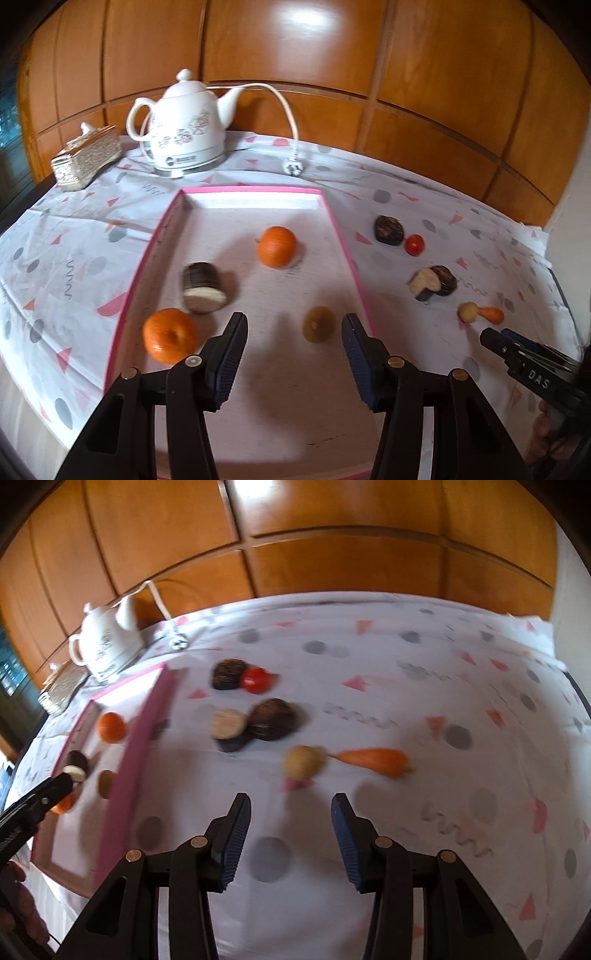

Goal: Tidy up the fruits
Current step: 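Move the right tool to the carrot and grasp it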

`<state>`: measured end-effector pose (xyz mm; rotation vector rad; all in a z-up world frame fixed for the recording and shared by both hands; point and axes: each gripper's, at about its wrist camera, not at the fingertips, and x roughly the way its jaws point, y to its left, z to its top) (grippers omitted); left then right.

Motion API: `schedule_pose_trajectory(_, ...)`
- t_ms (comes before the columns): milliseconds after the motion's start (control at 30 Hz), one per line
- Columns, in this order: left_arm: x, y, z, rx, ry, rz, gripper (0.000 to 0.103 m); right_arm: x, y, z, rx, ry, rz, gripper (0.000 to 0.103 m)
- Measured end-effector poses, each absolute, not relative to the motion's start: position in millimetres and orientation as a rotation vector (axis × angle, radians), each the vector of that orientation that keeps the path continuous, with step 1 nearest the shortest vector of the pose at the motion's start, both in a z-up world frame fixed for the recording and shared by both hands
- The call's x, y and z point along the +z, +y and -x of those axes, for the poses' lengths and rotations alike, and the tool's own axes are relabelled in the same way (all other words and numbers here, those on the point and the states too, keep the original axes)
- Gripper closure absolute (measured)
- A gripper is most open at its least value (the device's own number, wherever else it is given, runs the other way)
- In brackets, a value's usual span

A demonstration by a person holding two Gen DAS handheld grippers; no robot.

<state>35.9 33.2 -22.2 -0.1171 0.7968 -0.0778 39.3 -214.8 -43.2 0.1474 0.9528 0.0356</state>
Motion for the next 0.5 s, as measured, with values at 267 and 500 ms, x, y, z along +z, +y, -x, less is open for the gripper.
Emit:
schedule_pose_trajectory(267, -21.7, 10.2, -34.7, -0.196, 0.819, 0.11, 0.049, -52.9, -248.7, -35.6, -0.042, 0.964, -0.158, 0.057)
schedule_pose_trajectory(500, -24.3, -12.9, -33.6, -0.269, 0.833, 0.075, 0.049, -56.3, -266.9, -44.9, -0.064, 0.969, -0.146, 0.057)
